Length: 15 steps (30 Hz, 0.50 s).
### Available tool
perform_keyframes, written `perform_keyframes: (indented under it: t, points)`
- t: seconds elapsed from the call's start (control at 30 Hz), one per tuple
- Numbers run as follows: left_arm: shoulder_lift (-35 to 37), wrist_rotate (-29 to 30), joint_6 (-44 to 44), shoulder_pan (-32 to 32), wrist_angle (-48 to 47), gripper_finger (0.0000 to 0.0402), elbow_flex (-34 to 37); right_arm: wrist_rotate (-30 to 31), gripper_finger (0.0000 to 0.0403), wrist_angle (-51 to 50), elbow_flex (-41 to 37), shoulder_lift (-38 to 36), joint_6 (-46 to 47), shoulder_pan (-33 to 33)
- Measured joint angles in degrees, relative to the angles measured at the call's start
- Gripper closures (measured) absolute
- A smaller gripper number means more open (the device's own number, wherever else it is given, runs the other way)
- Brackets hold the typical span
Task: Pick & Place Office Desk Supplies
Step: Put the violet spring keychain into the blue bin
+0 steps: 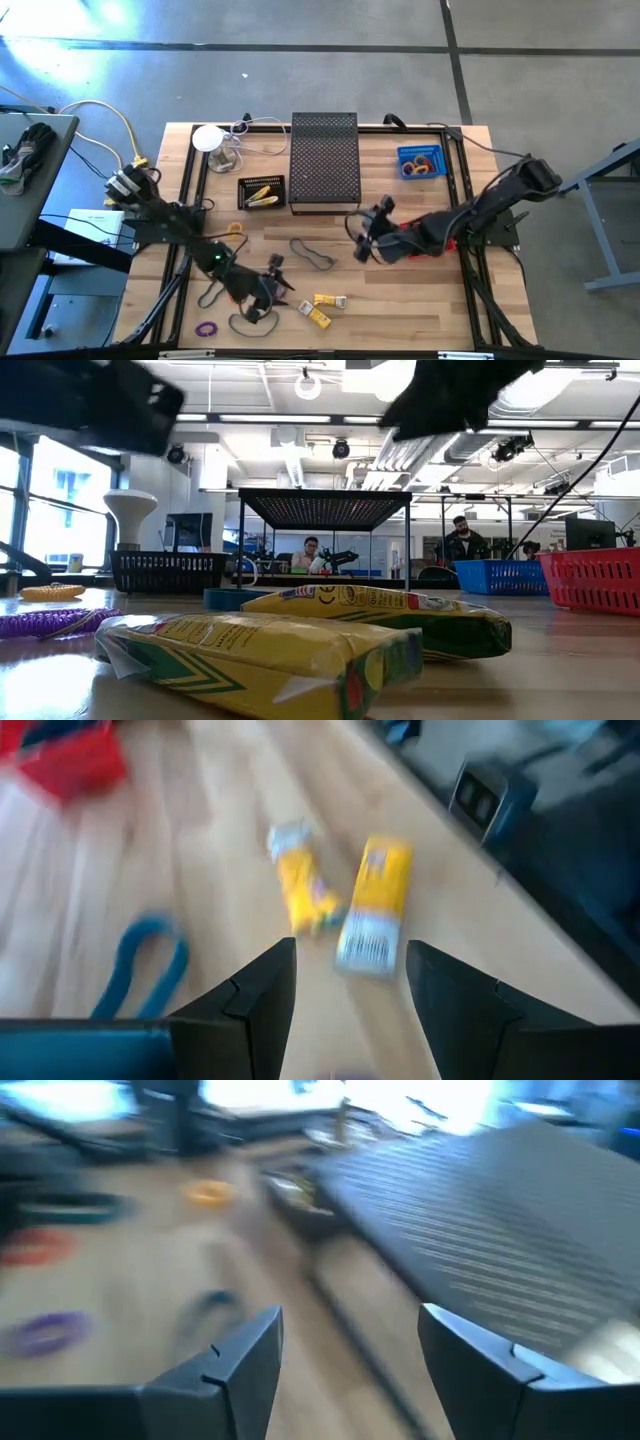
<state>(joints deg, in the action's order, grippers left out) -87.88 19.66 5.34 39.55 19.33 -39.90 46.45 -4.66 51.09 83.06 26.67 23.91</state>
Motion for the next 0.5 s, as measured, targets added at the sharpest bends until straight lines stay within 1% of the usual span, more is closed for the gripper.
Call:
perform_keyframes:
  t: [0.07,0.13,0.2,0.3,0.43,0.5]
  points:
    - [2.59,2.15,4.52,1.58,-7.44,0.0219,0.0,-2.06,0.0181,3.39,0.0,-0.01,-2.98,1.95]
    - [5.27,2.86,8.78,2.82,-15.44,0.0219,0.0,-4.01,0.0181,5.56,0.0,0.01,-5.21,3.35]
    - [7.05,3.09,10.87,3.68,-21.61,0.0219,0.0,-5.24,0.0181,6.32,0.0,-0.01,-5.48,4.07]
    - [7.6,3.13,8.51,3.94,-25.69,0.0219,0.0,-5.81,0.0181,6.59,0.0,0.01,-5.52,4.56]
    - [6.0,3.15,0.96,3.53,-26.23,0.0219,0.0,-6.57,0.0181,6.62,0.0,0.01,-5.45,4.58]
    - [4.82,3.08,-1.19,3.12,-26.16,0.0219,0.02,-6.55,0.0181,6.66,0.0,0.01,-5.42,4.58]
